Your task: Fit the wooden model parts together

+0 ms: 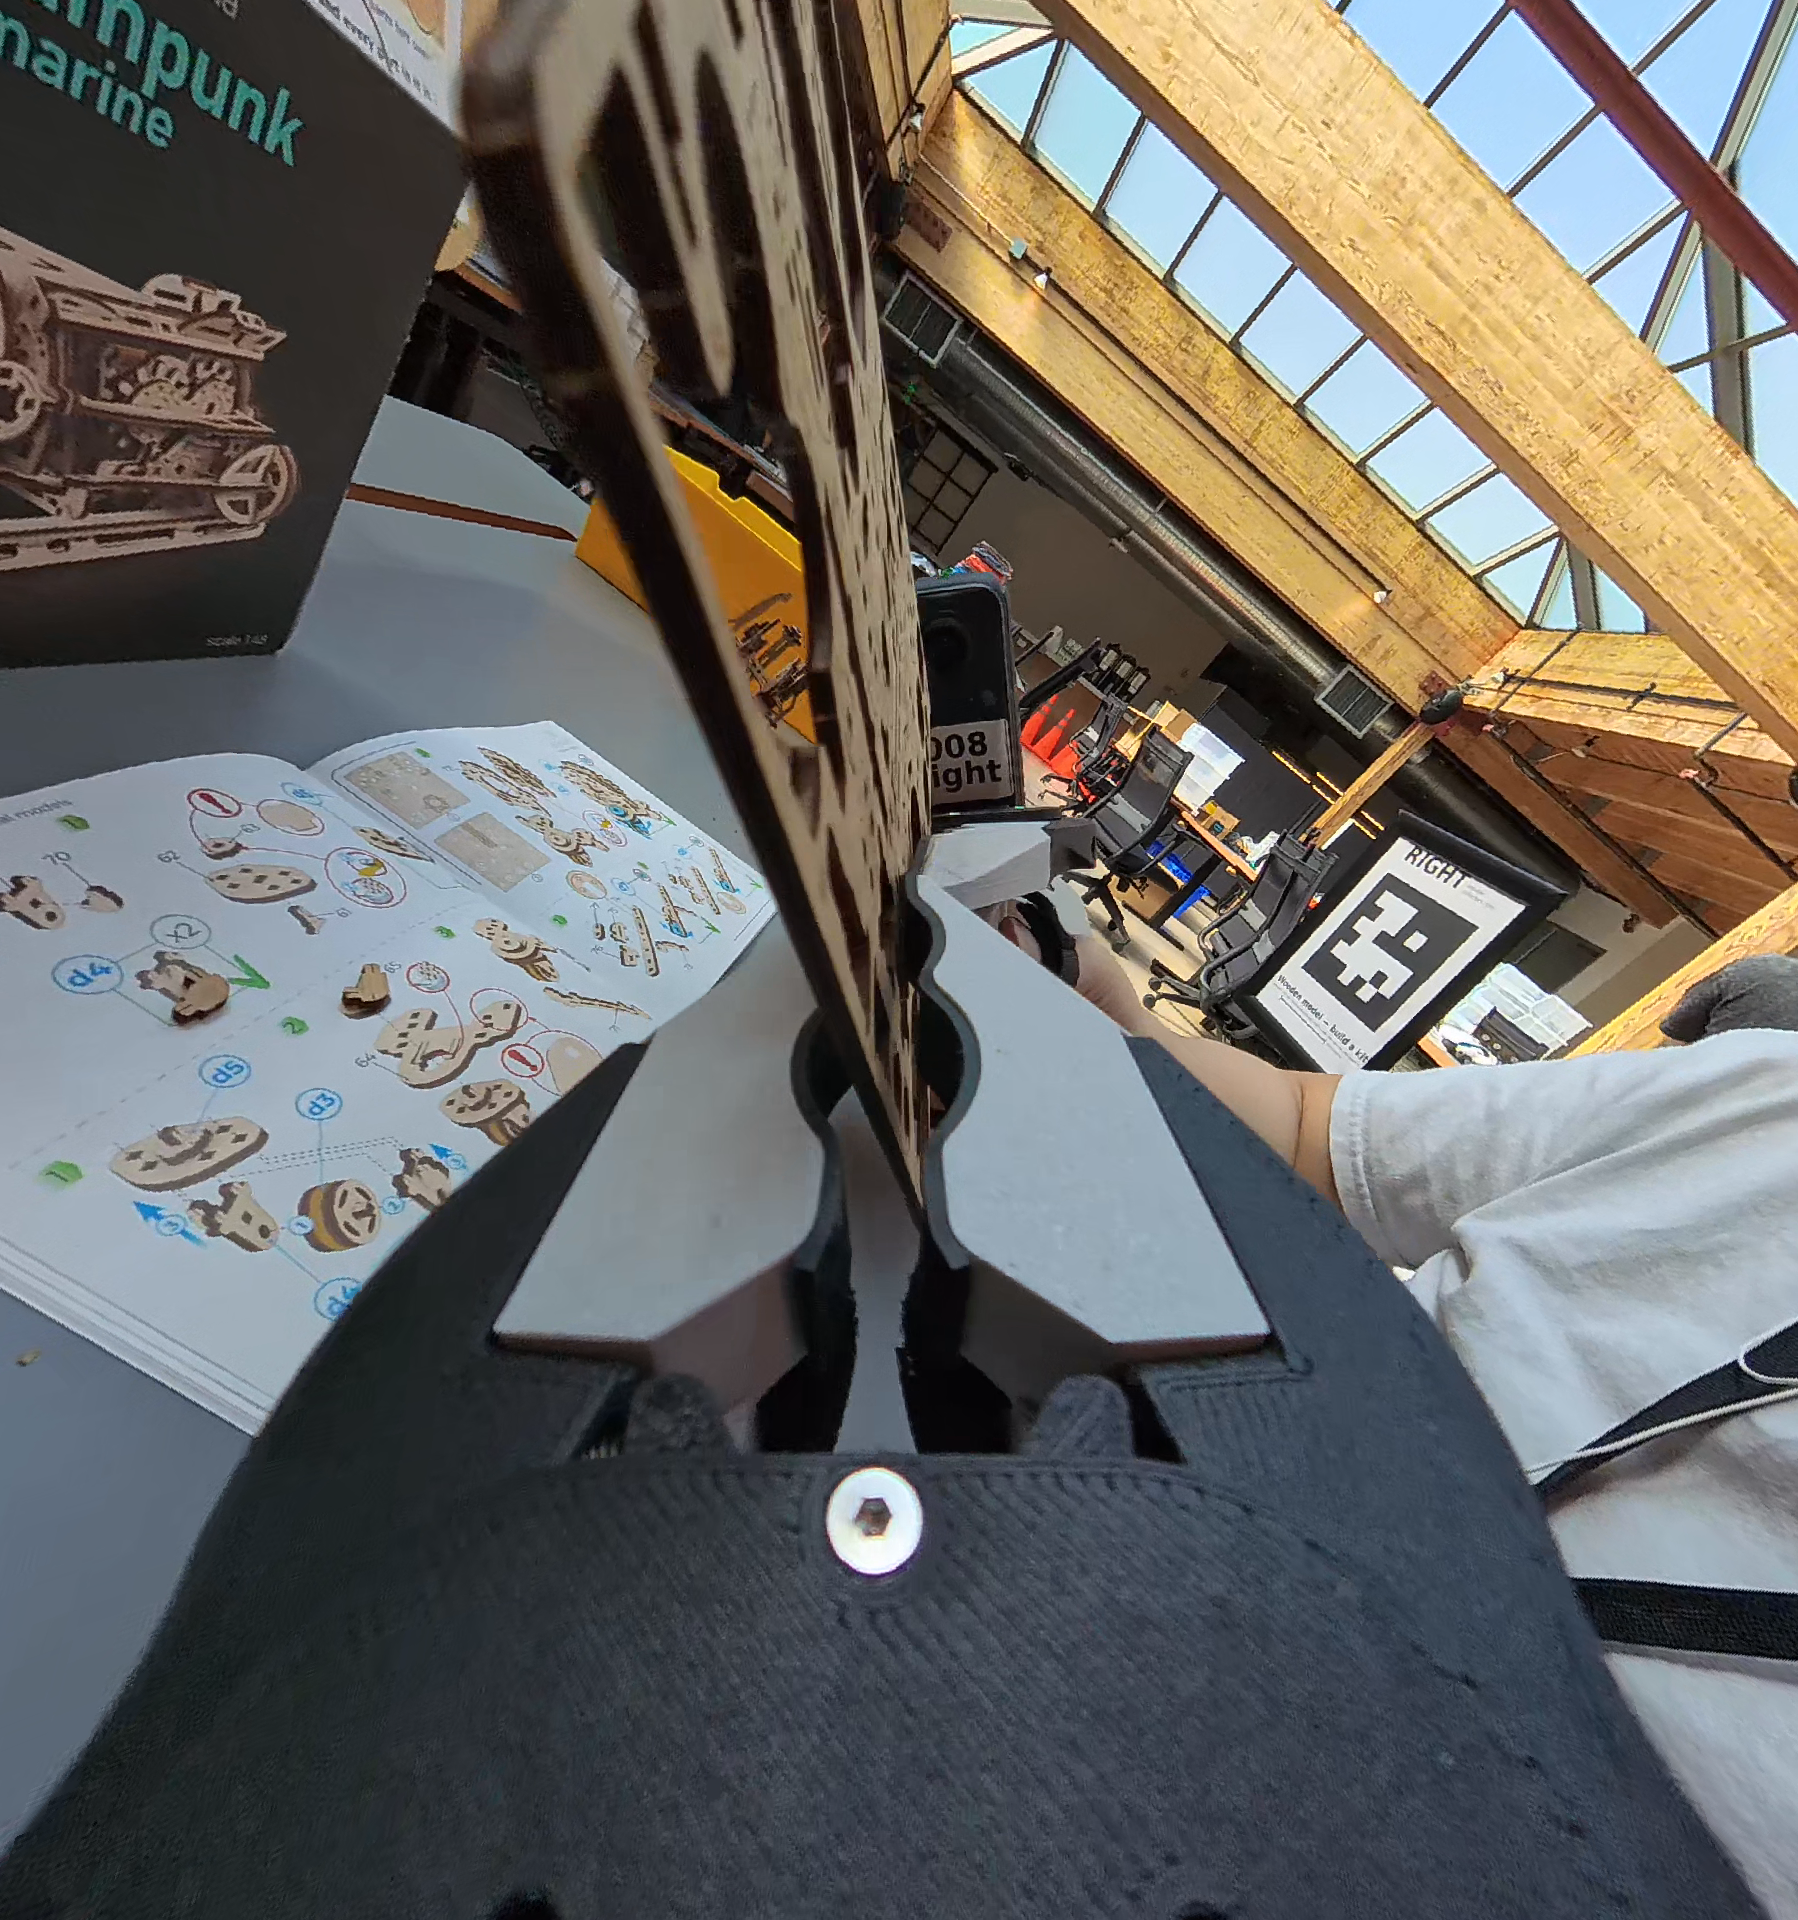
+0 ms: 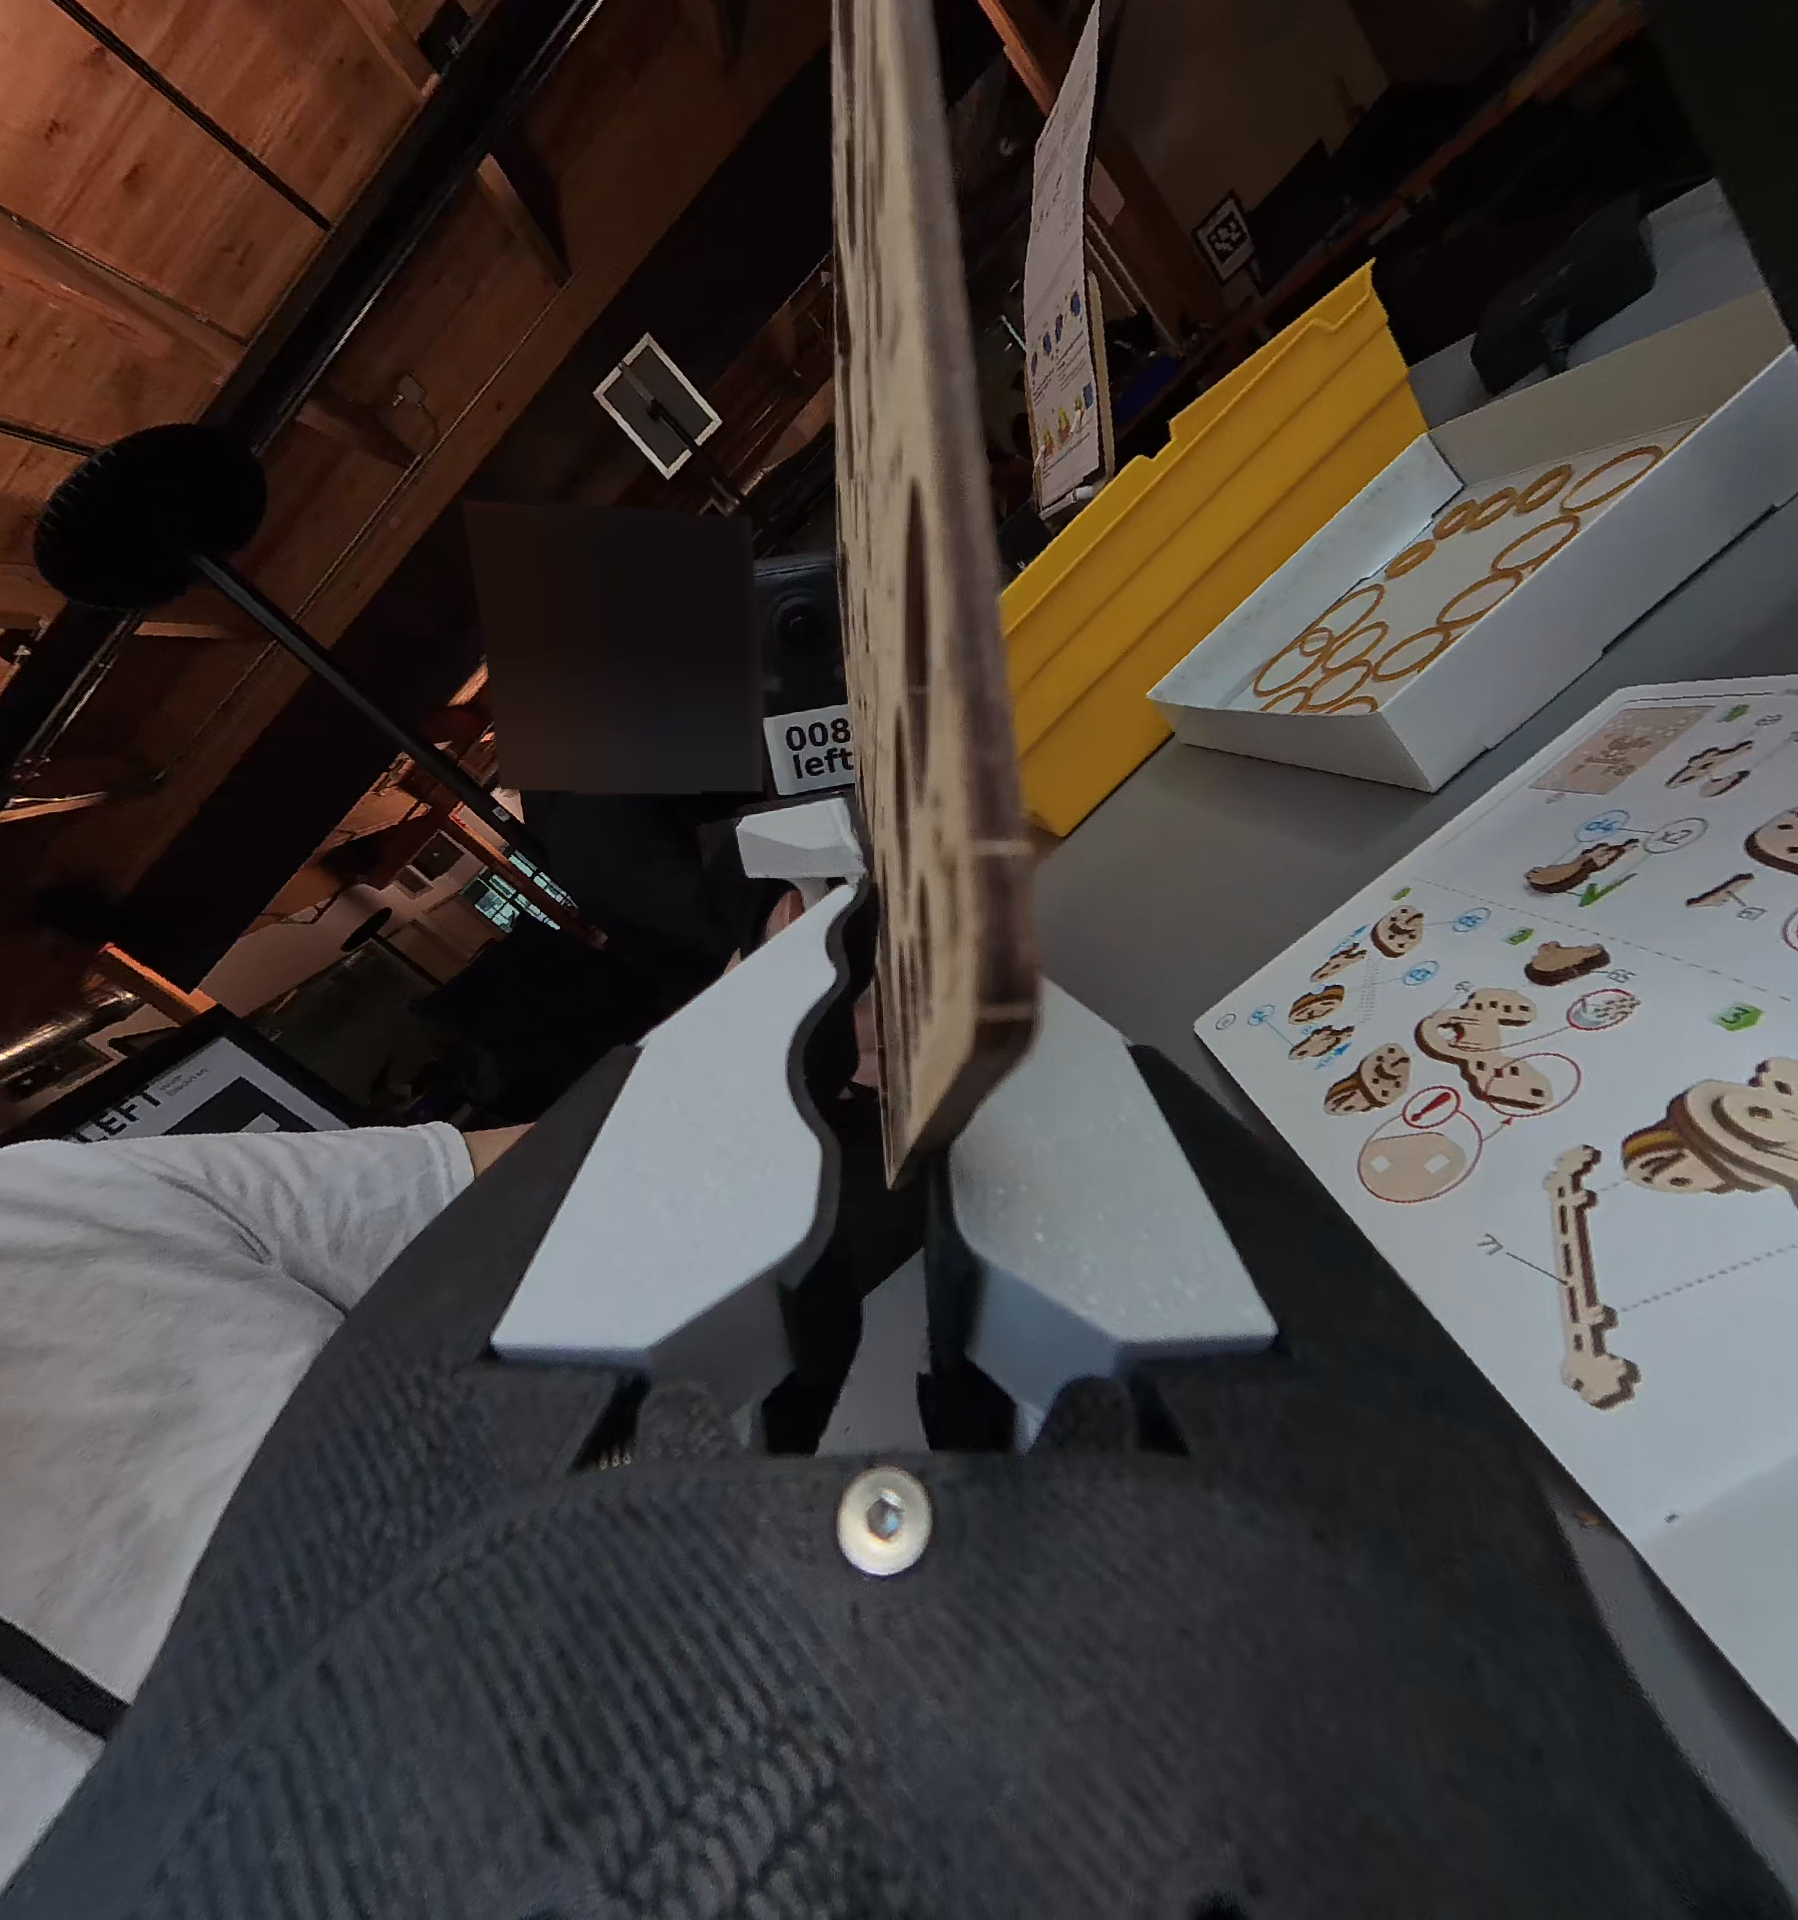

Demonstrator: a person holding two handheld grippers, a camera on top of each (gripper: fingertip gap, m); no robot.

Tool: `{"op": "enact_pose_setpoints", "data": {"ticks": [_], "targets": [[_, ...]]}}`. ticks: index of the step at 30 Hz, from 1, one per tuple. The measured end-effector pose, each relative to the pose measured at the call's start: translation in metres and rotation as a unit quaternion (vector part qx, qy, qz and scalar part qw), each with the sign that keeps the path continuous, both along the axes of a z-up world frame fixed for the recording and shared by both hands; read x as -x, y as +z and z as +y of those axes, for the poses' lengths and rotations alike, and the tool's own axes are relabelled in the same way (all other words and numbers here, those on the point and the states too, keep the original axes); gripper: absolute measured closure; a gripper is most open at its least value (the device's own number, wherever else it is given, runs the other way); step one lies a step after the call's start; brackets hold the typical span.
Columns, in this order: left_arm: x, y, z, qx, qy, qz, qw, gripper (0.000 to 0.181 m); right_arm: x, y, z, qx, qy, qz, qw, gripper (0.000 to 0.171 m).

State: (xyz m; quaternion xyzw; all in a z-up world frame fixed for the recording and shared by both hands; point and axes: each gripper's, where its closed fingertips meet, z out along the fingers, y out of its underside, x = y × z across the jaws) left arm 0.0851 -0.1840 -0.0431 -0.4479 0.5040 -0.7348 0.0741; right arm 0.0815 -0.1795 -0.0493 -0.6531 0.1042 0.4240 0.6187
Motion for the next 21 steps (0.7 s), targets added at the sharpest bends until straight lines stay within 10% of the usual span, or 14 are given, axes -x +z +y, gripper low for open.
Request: {"op": "enact_pose_setpoints", "data": {"ticks": [21], "targets": [[-0.0035, -0.003, 0.0002, -0.021, 0.033, 0.004, 0.999, 0.181, -0.004, -0.0048, 0.0008, 0.005, 0.008, -0.014, 1.0, 0.168]]}}
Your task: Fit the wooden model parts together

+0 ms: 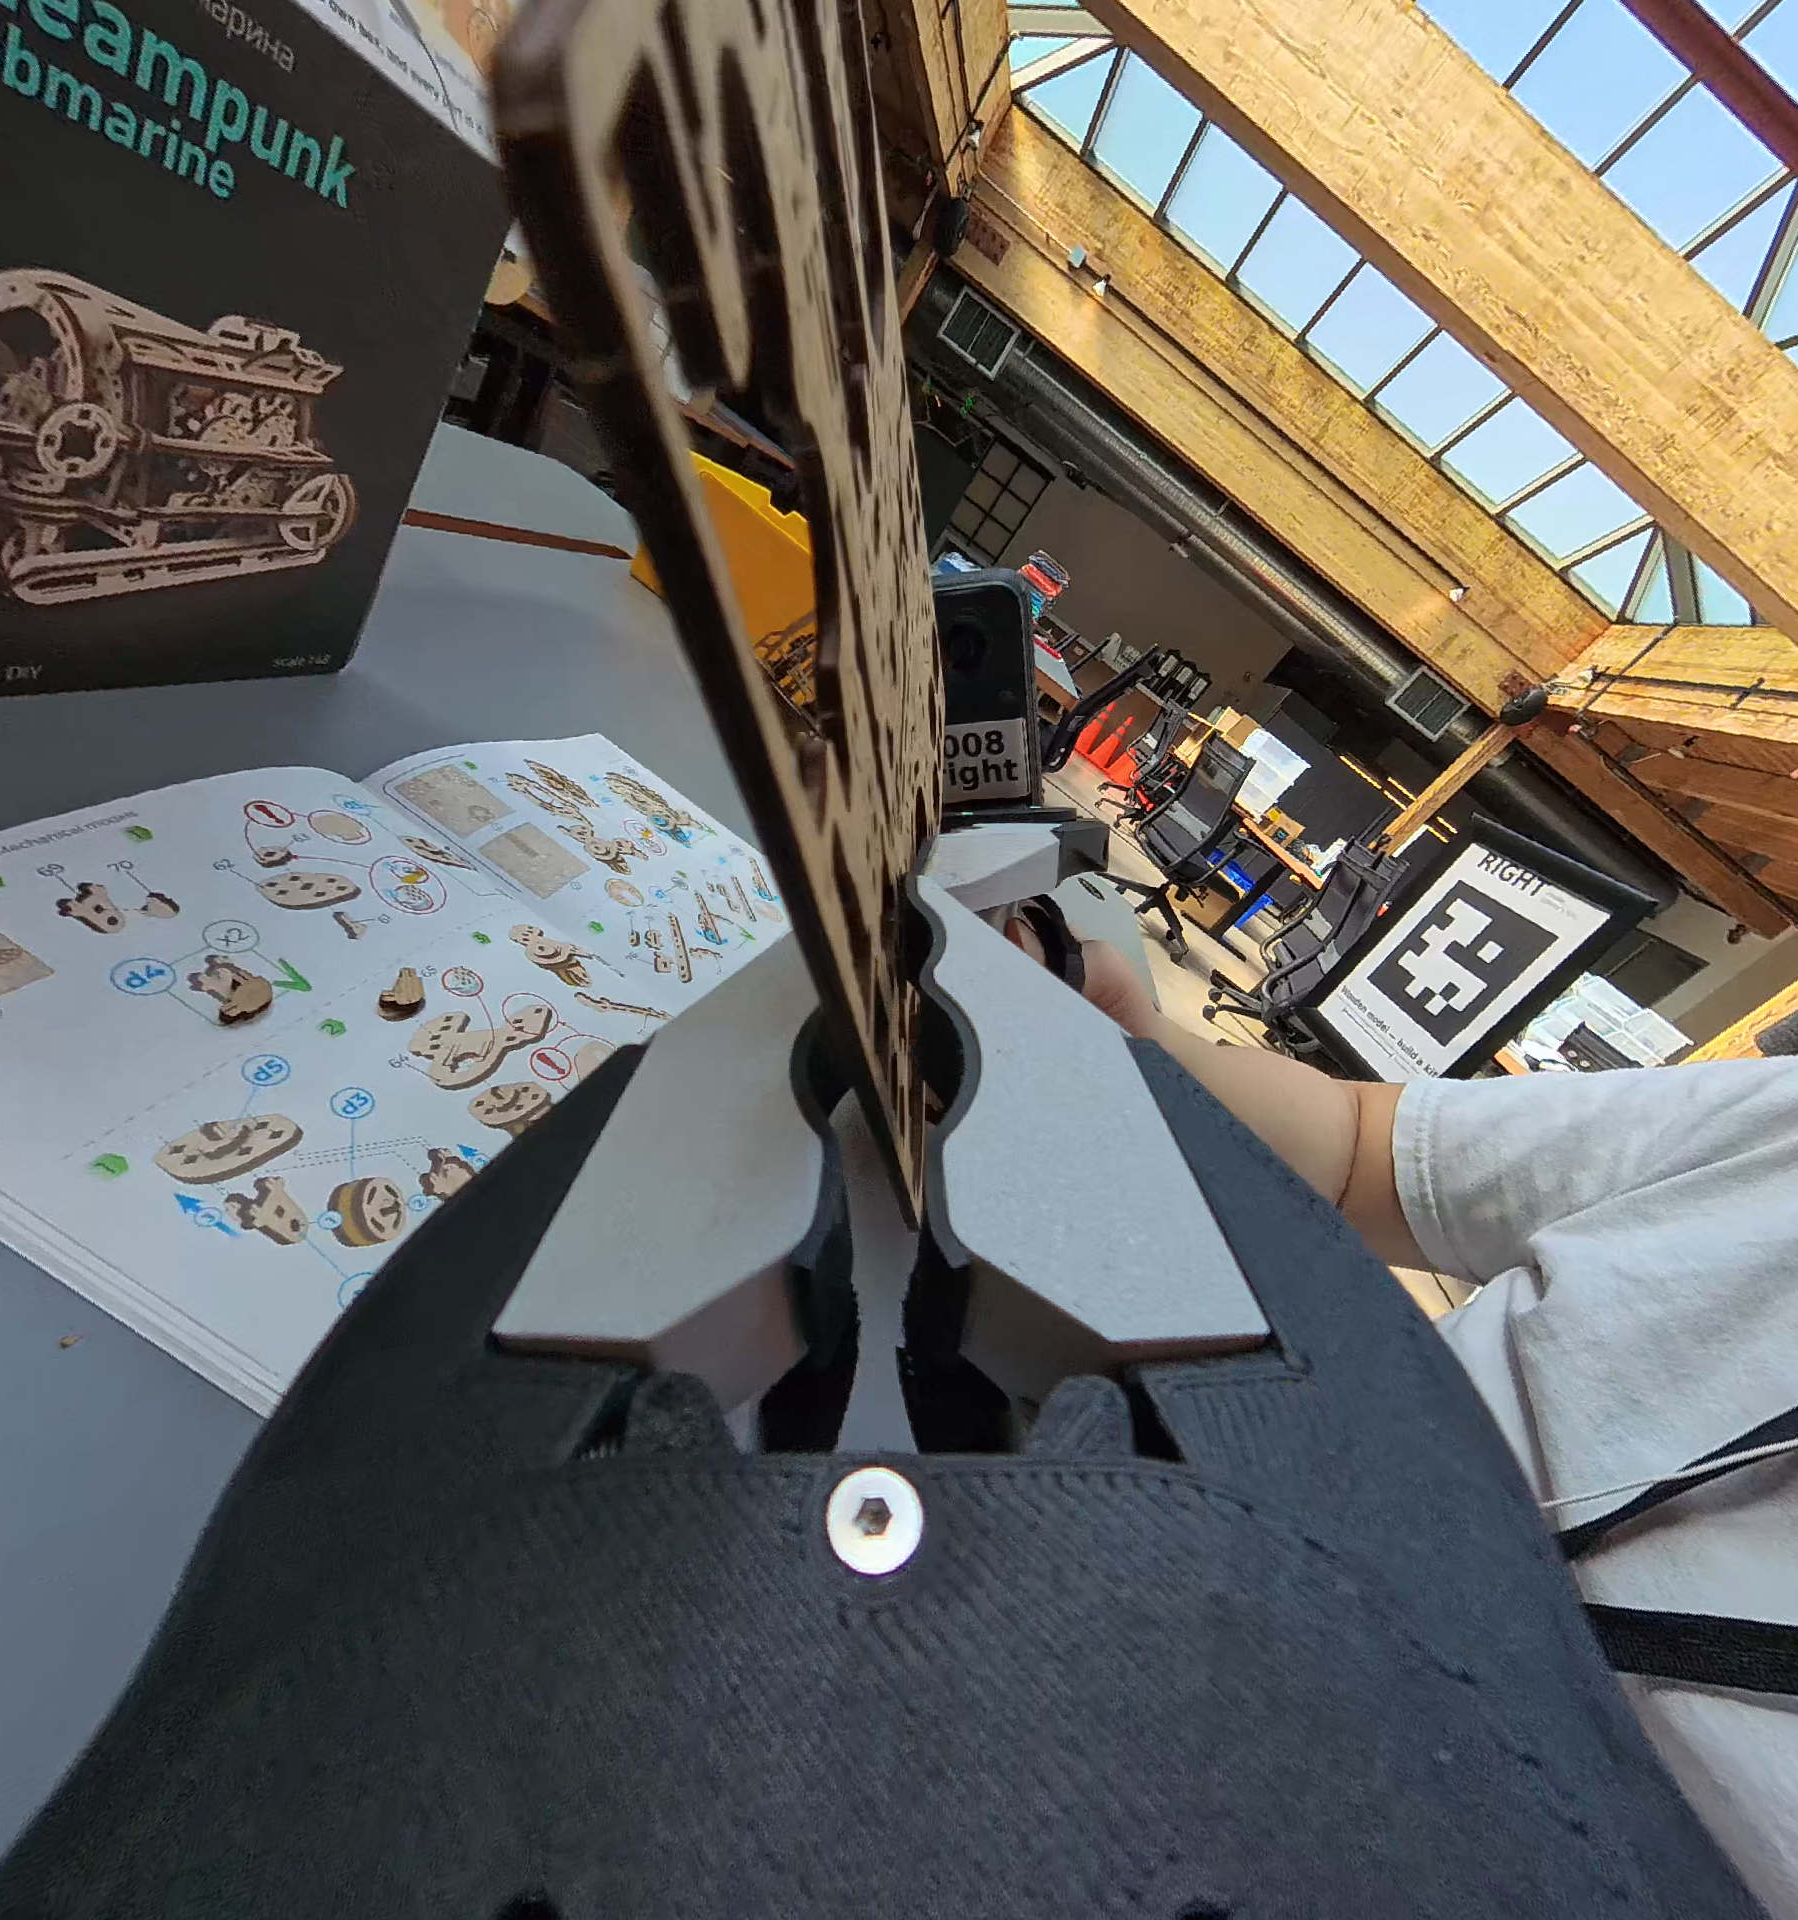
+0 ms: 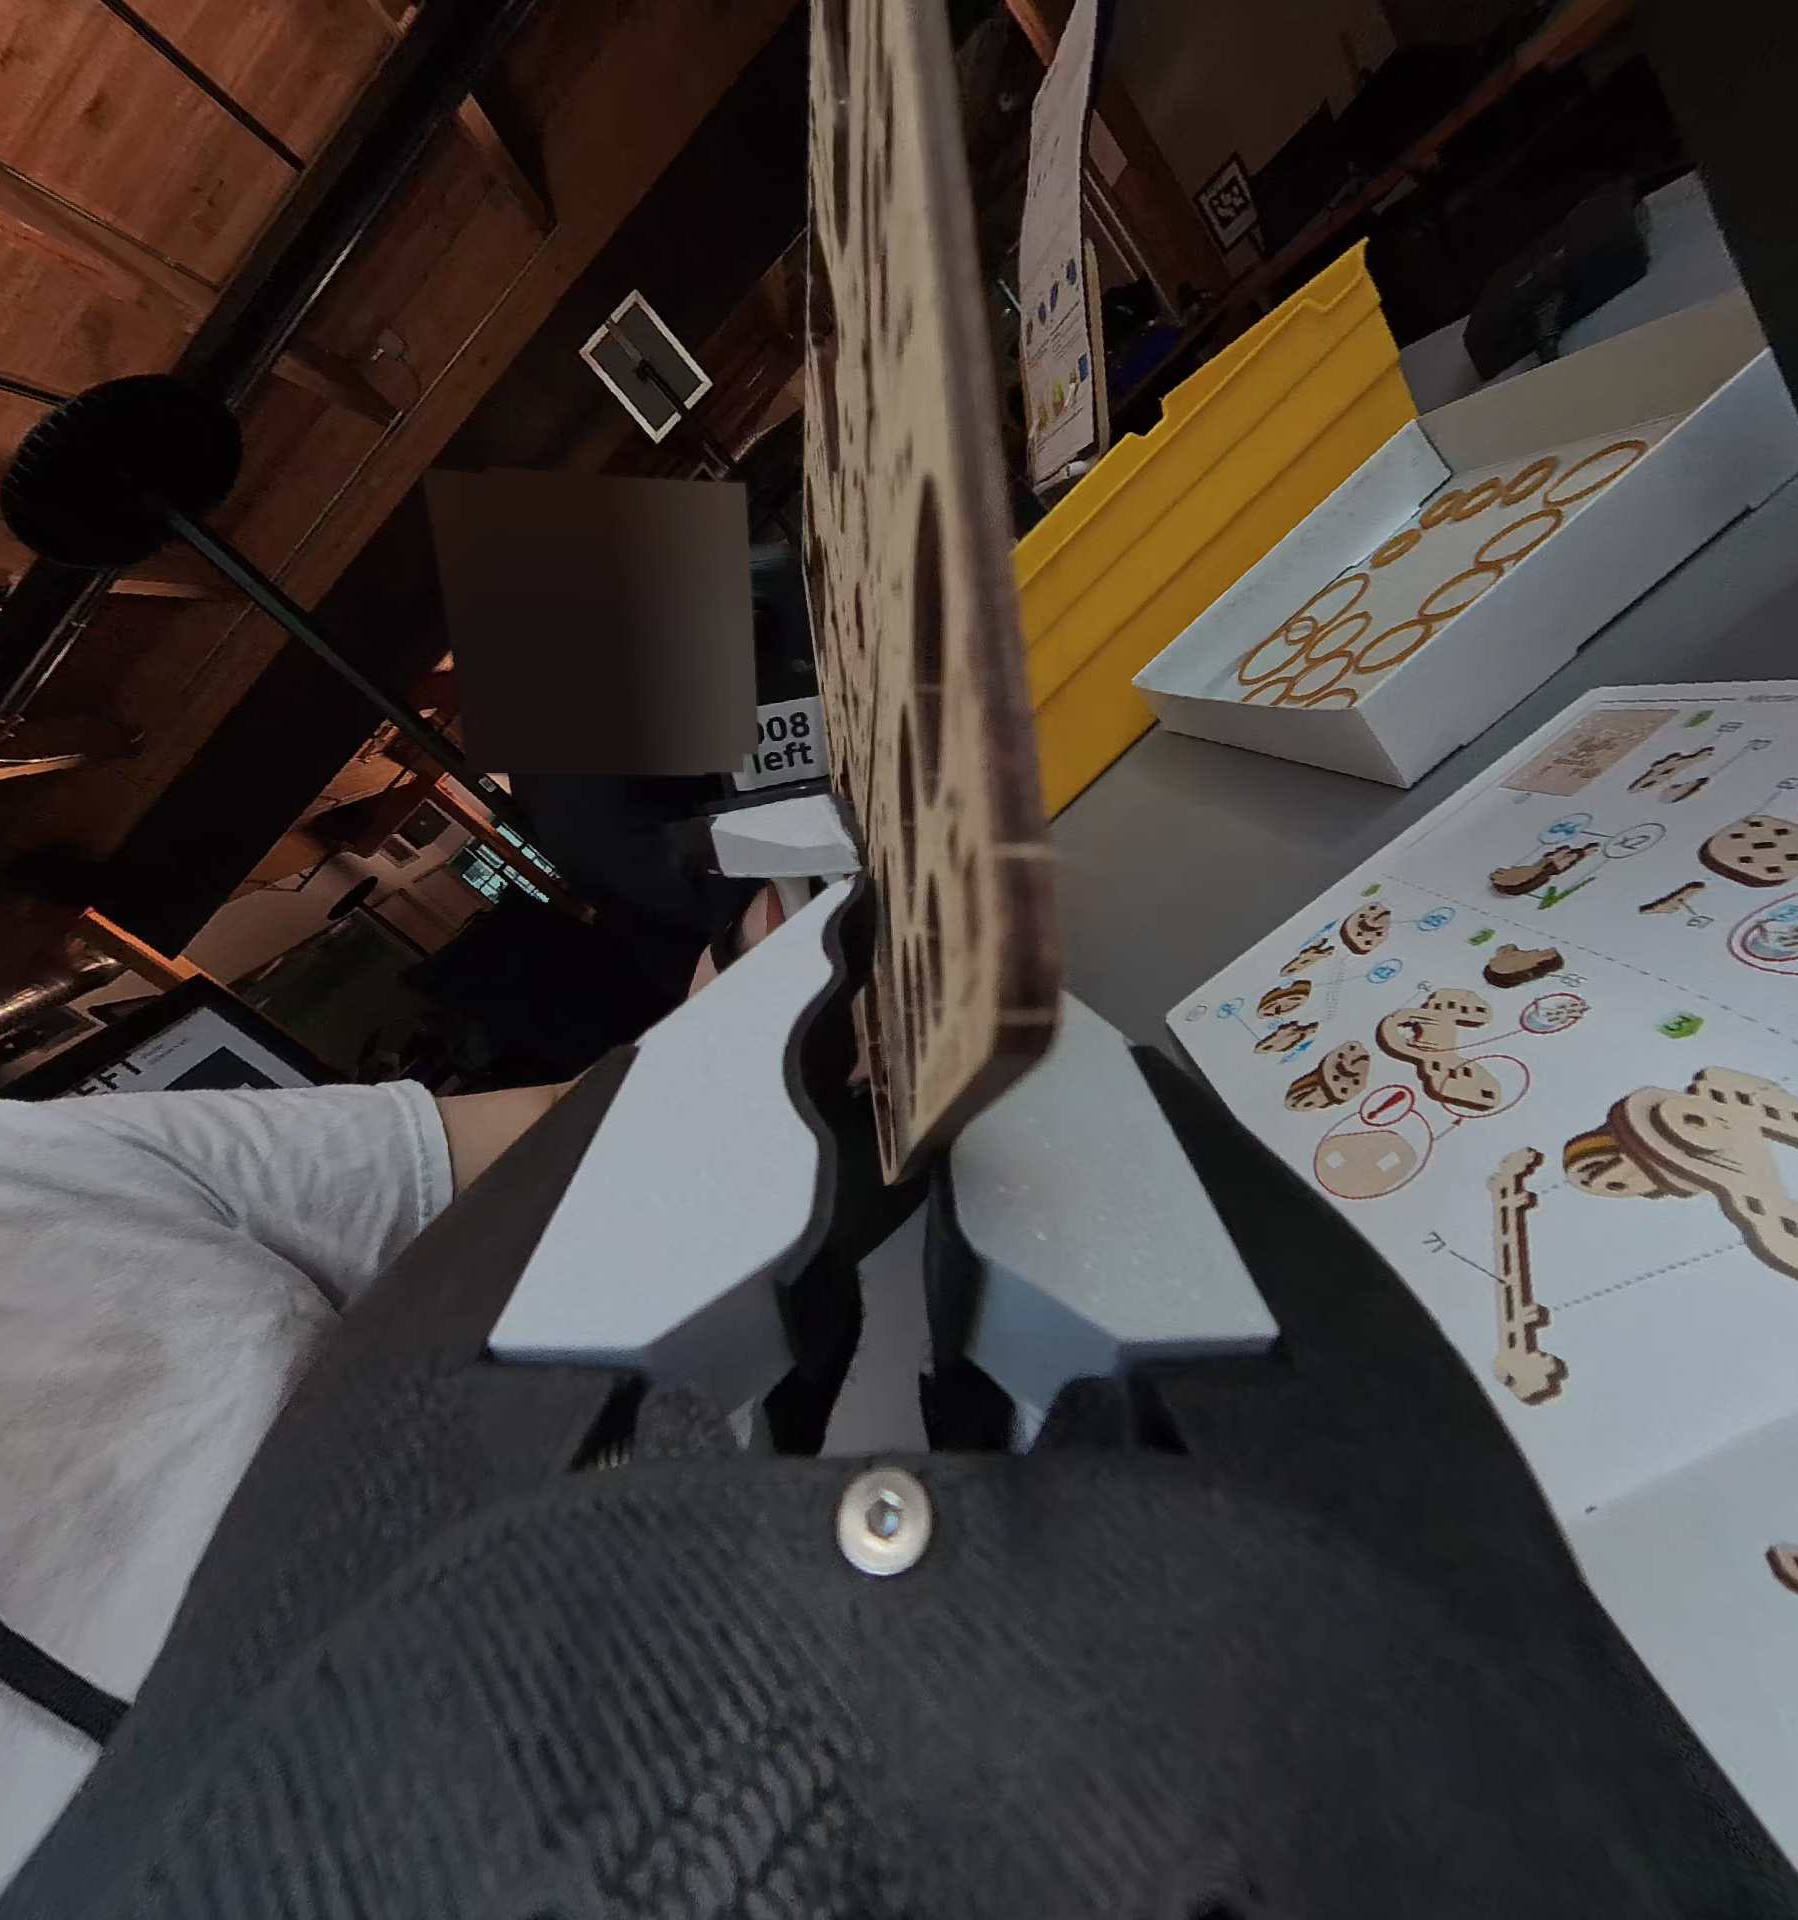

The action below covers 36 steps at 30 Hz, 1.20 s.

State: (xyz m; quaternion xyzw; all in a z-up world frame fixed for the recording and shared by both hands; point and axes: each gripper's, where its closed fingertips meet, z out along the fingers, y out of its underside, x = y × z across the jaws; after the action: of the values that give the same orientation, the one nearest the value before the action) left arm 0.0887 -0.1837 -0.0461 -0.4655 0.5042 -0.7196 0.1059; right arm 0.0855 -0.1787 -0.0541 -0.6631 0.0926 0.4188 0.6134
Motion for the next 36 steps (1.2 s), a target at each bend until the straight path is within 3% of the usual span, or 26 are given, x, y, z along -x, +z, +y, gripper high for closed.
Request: {"op": "enact_pose_setpoints", "data": {"ticks": [7, 27, 31, 33, 36], "targets": [[0.001, 0.003, 0.001, 0.009, 0.001, -0.008, 1.0, 0.181, -0.001, 0.002, 0.0, -0.012, -0.002, -0.02, 1.0, 0.159], [-0.001, 0.0, 0.001, -0.009, 0.027, -0.003, 1.0, 0.181, -0.003, -0.007, -0.003, 0.014, 0.003, -0.04, 0.999, 0.165], [-0.001, 0.002, 0.001, 0.0, 0.018, -0.006, 1.0, 0.181, -0.004, -0.001, -0.003, -0.002, 0.01, 0.004, 1.0, 0.163], [-0.002, 0.0, 0.001, 0.002, 0.019, -0.004, 1.0, 0.181, -0.007, 0.008, -0.001, -0.024, -0.002, 0.059, 0.998, 0.15], [-0.002, -0.001, 0.003, 0.012, 0.018, 0.003, 1.0, 0.181, -0.009, 0.004, 0.002, -0.012, -0.012, 0.068, 0.998, 0.16]]}}
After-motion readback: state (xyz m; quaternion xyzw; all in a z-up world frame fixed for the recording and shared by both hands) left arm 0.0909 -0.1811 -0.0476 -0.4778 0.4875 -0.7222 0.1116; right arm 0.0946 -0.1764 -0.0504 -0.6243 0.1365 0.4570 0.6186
